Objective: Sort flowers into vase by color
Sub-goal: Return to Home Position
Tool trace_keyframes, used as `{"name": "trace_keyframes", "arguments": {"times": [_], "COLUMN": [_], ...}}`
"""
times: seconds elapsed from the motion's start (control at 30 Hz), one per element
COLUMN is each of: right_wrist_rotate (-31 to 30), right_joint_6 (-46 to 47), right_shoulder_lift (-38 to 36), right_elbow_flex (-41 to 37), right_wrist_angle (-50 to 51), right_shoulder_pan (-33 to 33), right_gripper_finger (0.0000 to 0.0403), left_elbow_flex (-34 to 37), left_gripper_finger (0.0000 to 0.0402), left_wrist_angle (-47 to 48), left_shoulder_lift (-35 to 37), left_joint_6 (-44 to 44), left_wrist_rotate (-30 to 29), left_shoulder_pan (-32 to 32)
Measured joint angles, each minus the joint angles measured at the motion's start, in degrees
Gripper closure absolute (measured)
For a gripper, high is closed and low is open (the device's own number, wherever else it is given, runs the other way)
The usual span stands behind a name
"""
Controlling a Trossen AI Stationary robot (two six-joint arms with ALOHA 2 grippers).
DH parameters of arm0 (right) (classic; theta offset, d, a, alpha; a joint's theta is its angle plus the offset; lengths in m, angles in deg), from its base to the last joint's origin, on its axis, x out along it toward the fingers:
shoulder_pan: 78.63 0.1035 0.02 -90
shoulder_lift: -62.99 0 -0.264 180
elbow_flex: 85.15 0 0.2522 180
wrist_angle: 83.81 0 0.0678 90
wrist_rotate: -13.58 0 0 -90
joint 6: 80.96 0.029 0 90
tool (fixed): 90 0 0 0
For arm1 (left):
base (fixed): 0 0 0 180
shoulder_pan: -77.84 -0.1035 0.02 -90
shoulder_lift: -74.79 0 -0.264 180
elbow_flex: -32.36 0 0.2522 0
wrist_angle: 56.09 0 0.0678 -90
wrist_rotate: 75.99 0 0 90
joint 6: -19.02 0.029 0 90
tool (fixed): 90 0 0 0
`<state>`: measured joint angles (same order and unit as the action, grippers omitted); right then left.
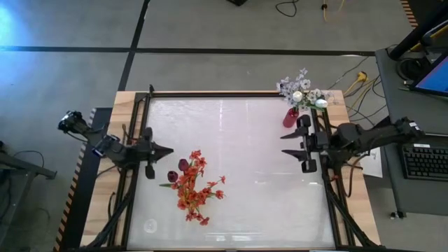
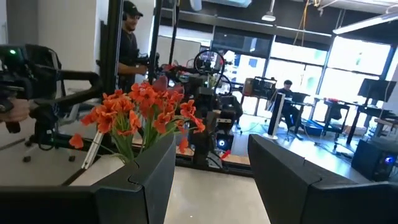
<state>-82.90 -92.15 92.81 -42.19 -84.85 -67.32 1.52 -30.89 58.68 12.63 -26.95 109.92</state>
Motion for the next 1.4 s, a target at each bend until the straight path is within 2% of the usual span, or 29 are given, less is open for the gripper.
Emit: {"name": "trace_keyframes", "arguments": {"times": [0.27, 0.43, 0.6, 0.77, 1.03, 1.4], "right_wrist_rotate": [-1.08, -1.22, -4.35, -7.06, -7.22, -10.4], "right_joint_6": [2.27, 2.66, 3.76, 4.49, 4.28, 3.1], "right_shoulder_lift": [-7.09, -11.13, -15.85, -21.3, -29.81, -29.0], "right_elbow_flex": [-6.16, -9.62, -13.71, -17.96, -22.74, -23.7], "right_wrist_angle": [-0.04, -0.93, -0.98, -2.08, -2.41, -0.6], "right_shoulder_pan": [0.0, 0.0, 0.0, 0.0, -0.11, -0.11], "right_gripper_finger": [0.0209, 0.0209, 0.0209, 0.0209, 0.0209, 0.0209], "left_elbow_flex": [1.75, 6.94, 11.59, 12.93, 12.96, 12.96], "left_gripper_finger": [0.0401, 0.0402, 0.0402, 0.0402, 0.0402, 0.0402], "left_wrist_angle": [0.1, -0.83, -2.56, -3.69, -3.74, -3.49], "left_shoulder_lift": [7.03, 11.69, 16.21, 16.14, 16.06, 15.47], "left_joint_6": [2.74, 0.74, -0.5, -1.3, -0.67, 1.39], "left_wrist_rotate": [-0.1, -0.52, -2.81, -3.51, -5.26, -8.16], "left_shoulder_pan": [-0.24, -0.33, -0.33, -0.48, -0.48, -0.48]}}
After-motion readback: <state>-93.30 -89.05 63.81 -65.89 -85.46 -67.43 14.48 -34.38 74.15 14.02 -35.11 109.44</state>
